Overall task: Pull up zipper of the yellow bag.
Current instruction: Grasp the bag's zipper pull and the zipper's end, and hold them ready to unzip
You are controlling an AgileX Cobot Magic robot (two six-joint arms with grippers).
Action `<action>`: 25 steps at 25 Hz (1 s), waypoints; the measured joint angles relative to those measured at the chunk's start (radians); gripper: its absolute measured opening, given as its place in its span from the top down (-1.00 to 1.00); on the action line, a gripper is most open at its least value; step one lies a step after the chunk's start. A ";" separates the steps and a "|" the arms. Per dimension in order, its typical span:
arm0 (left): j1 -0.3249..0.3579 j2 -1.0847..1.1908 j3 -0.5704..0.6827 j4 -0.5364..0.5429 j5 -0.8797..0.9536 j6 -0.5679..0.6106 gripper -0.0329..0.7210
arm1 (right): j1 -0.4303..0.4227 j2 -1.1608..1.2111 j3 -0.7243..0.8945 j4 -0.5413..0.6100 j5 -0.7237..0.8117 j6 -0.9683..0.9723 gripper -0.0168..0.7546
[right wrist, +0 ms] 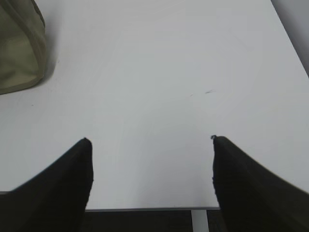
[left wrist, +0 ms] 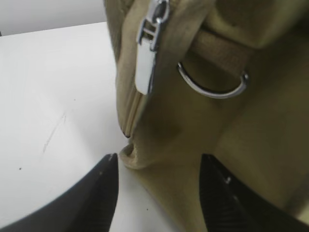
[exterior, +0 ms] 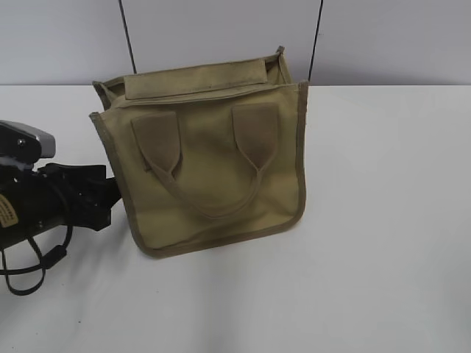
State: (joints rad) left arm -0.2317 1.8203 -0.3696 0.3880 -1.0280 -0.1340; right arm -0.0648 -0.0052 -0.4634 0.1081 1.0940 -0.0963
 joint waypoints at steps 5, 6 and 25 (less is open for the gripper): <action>0.000 0.090 -0.064 0.010 -0.018 0.000 -0.18 | 0.000 0.000 0.000 0.000 0.000 0.000 -0.50; 0.000 0.107 -0.077 0.010 -0.023 0.000 -0.17 | 0.000 0.000 0.000 0.000 0.000 0.000 -0.50; 0.058 0.162 -0.179 0.089 -0.063 0.007 0.32 | 0.000 0.000 0.000 0.001 0.000 0.000 -0.50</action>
State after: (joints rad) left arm -0.1736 1.9823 -0.5489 0.4770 -1.0915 -0.1268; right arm -0.0648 -0.0052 -0.4634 0.1089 1.0940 -0.0963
